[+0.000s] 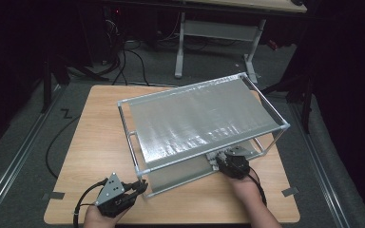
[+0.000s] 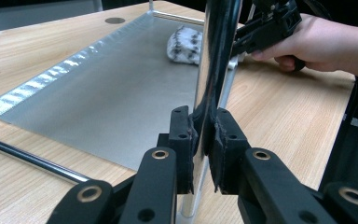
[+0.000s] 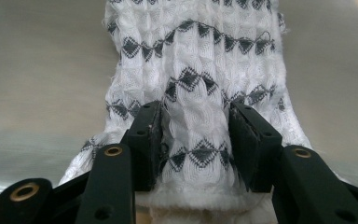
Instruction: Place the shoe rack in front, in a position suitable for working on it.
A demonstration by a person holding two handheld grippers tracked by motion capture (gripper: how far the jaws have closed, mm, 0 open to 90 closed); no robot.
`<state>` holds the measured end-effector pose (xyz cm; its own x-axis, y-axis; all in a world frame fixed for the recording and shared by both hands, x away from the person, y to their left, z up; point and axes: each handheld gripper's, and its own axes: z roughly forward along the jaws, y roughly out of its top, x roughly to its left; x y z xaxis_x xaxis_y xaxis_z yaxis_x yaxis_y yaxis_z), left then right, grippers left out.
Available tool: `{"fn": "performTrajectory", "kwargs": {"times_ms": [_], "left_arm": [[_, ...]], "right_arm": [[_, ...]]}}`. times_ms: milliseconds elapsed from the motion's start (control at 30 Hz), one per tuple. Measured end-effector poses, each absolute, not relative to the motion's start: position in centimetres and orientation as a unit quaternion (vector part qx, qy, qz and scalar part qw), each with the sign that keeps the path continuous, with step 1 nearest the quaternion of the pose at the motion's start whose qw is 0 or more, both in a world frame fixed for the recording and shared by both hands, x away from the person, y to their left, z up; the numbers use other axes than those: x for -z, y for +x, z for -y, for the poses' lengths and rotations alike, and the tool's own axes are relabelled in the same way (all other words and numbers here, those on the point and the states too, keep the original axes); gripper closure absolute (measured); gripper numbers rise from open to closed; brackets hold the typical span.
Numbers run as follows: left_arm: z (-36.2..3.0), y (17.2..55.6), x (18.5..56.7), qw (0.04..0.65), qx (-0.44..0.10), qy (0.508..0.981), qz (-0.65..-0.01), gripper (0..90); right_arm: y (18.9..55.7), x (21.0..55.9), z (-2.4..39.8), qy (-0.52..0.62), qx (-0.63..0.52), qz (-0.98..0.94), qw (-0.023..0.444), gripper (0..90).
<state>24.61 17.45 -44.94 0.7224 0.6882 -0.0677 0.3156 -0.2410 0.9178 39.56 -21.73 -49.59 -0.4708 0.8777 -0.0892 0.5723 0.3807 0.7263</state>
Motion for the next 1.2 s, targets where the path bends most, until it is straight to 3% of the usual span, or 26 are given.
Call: {"fn": "performTrajectory", "kwargs": {"times_ms": [467, 833, 1200], "left_arm": [[-17.5, 24.7, 44.9, 0.523, -0.174, 0.768, -0.326, 80.3], [-17.5, 24.7, 44.9, 0.523, -0.172, 0.768, -0.328, 80.3], [-17.5, 24.7, 44.9, 0.522, -0.171, 0.769, -0.325, 80.4]], "right_arm": [[40.9, 49.5, 27.6, 0.509, -0.302, -0.754, 0.286, 55.3], [41.3, 49.5, 29.1, 0.530, -0.275, -0.731, 0.329, 54.4], [41.4, 49.9, 29.6, 0.534, -0.304, -0.726, 0.310, 53.7]]}}
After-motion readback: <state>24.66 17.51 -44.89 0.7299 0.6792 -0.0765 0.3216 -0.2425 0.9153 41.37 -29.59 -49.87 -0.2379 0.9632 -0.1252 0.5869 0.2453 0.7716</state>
